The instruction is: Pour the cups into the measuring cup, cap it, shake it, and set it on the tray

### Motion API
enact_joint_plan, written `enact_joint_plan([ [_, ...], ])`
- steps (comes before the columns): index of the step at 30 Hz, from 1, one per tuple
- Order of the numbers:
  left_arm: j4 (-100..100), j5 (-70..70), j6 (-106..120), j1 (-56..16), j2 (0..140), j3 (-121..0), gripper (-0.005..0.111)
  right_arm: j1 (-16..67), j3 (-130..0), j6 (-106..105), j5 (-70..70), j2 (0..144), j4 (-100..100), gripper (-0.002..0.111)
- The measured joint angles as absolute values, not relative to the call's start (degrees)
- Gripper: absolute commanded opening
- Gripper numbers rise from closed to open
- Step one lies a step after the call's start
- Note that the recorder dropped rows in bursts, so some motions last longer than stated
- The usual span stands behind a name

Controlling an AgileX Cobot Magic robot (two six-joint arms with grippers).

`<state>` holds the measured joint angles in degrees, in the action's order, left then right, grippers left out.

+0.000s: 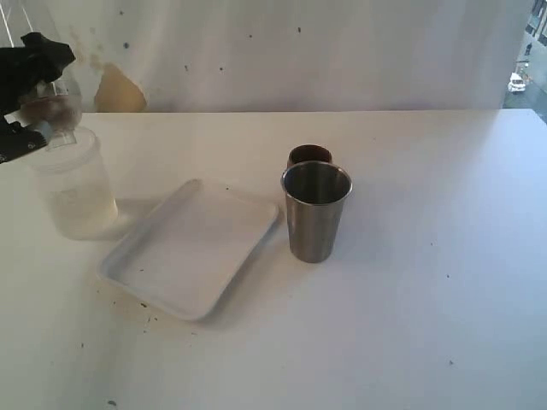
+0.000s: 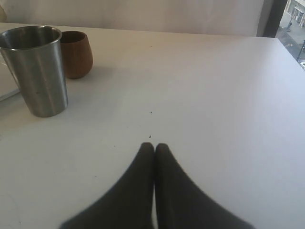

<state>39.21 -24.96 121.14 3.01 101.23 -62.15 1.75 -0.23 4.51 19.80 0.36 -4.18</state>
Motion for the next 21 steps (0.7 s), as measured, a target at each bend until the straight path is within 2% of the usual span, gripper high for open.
enact_joint_plan([
  [21, 37.3, -22.8, 118.4, 3.0, 101.2, -64.3, 0.0, 1.8, -0.2, 4.5, 19.8, 0.4, -4.2, 0.0],
])
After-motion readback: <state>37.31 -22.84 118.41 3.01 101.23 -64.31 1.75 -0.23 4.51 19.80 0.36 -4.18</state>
